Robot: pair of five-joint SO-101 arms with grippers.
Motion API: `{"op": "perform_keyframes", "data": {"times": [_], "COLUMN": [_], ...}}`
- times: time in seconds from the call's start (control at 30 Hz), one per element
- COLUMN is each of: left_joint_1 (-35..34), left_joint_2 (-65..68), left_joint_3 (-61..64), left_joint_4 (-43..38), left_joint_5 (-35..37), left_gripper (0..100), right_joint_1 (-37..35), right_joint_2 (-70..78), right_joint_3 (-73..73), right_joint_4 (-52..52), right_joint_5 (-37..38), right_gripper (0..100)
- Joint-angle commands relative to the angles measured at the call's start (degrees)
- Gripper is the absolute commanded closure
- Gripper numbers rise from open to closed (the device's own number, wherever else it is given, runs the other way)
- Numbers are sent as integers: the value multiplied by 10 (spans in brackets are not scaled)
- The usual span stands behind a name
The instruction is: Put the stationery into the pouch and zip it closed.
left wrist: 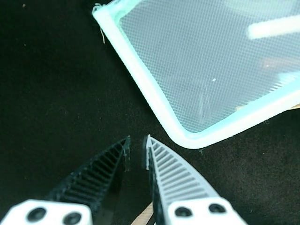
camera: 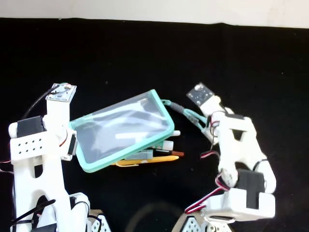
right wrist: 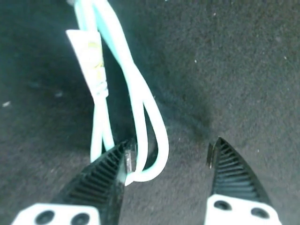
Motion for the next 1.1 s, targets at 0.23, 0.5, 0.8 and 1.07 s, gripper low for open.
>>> {"op": "perform_keyframes", "data": {"times": [0.23, 0.5, 0.8, 1.07], "left_joint_1": [8, 8, 8, 8], "left_joint_2": [1, 1, 1, -1], "left_joint_3": [-1, -1, -1, -3], "left_joint_4": [-2, -2, -2, -3], "left_joint_5": [-1, -1, -1, -1], "left_gripper": [921, 921, 922, 921], "right_joint_1": [4, 5, 14, 33], "right_joint_2": [45, 45, 41, -61], "right_joint_3": [-31, -31, -37, -46], "right_joint_4": [-16, 5, 43, 54], "right_joint_5": [15, -13, -28, -136], "right_gripper": [866, 990, 991, 991]}}
